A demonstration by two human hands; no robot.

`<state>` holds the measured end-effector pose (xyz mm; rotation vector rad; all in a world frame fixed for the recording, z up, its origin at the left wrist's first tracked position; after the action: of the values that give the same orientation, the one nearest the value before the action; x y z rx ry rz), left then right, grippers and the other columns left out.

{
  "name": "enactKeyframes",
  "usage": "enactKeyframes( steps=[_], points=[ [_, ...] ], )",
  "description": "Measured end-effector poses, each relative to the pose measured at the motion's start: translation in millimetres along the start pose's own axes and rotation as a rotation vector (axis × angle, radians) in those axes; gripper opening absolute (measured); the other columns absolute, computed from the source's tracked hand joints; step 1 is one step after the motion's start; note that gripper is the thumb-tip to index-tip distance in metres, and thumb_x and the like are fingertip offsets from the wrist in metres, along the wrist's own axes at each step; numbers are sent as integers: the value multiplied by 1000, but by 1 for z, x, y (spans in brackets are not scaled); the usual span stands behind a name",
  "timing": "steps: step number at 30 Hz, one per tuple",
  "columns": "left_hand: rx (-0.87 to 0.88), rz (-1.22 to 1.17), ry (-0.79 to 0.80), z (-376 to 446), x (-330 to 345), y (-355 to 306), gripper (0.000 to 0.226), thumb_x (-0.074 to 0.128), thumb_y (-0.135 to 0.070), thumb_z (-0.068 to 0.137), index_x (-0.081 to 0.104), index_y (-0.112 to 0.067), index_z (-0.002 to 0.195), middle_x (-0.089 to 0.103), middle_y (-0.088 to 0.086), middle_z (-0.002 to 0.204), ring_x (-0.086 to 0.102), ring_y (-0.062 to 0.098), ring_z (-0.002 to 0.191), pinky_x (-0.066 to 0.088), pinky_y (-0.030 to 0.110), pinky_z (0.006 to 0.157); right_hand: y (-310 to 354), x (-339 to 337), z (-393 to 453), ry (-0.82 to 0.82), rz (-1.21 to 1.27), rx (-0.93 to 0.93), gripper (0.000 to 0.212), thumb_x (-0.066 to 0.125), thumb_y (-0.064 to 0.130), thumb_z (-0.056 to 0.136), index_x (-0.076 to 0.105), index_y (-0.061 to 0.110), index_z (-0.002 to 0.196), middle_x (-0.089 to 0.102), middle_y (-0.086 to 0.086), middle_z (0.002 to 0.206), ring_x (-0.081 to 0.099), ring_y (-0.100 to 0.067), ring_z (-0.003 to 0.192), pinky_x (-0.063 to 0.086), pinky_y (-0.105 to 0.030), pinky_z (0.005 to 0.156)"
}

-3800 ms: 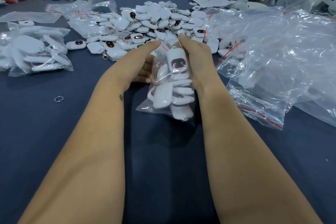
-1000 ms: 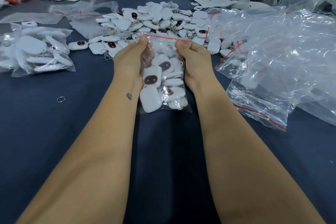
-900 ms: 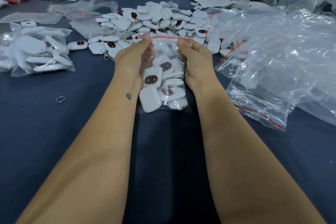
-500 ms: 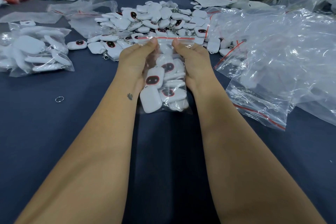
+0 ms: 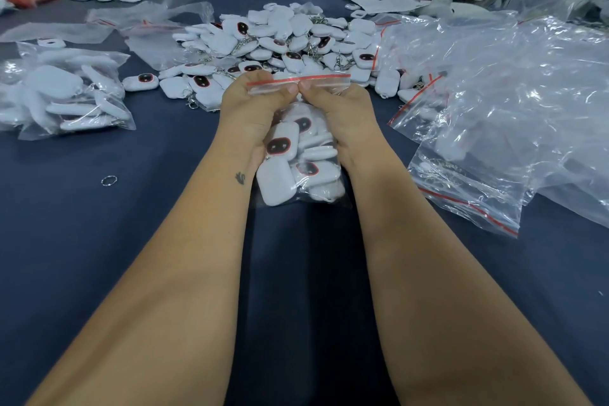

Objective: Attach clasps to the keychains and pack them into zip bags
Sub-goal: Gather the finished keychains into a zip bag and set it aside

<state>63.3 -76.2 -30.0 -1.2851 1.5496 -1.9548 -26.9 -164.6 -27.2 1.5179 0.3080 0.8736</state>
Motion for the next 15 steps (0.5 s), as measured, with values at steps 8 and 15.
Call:
enactKeyframes(
  steps=[8, 15],
  points=[
    [-18, -23, -13, -1, -2, 0, 15, 74, -1, 83, 69, -2, 97, 73, 7, 73, 69, 16, 62, 57, 28, 58, -2, -3, 6, -59, -15, 13, 7, 69, 6, 88, 71, 0, 85, 71, -22, 88, 68, -36, 82, 54, -55, 87],
    [9, -97, 55, 0, 1, -1, 18, 64, 5, 88, 70, -11, 90, 72, 4, 67, 68, 12, 59, 56, 25, 54, -3, -10, 11, -137, 95, 42, 13, 64, 6, 91, 69, -2, 82, 65, -30, 102, 60, -35, 91, 46, -60, 100]
  ],
)
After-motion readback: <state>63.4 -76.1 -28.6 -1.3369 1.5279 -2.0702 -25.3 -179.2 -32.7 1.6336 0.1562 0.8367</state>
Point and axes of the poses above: each hand's wrist, its own z-axis towards the middle knuckle, its own x-axis out of the palm, y = z × x, the point moved 5 cm from there along z, towards the middle knuckle
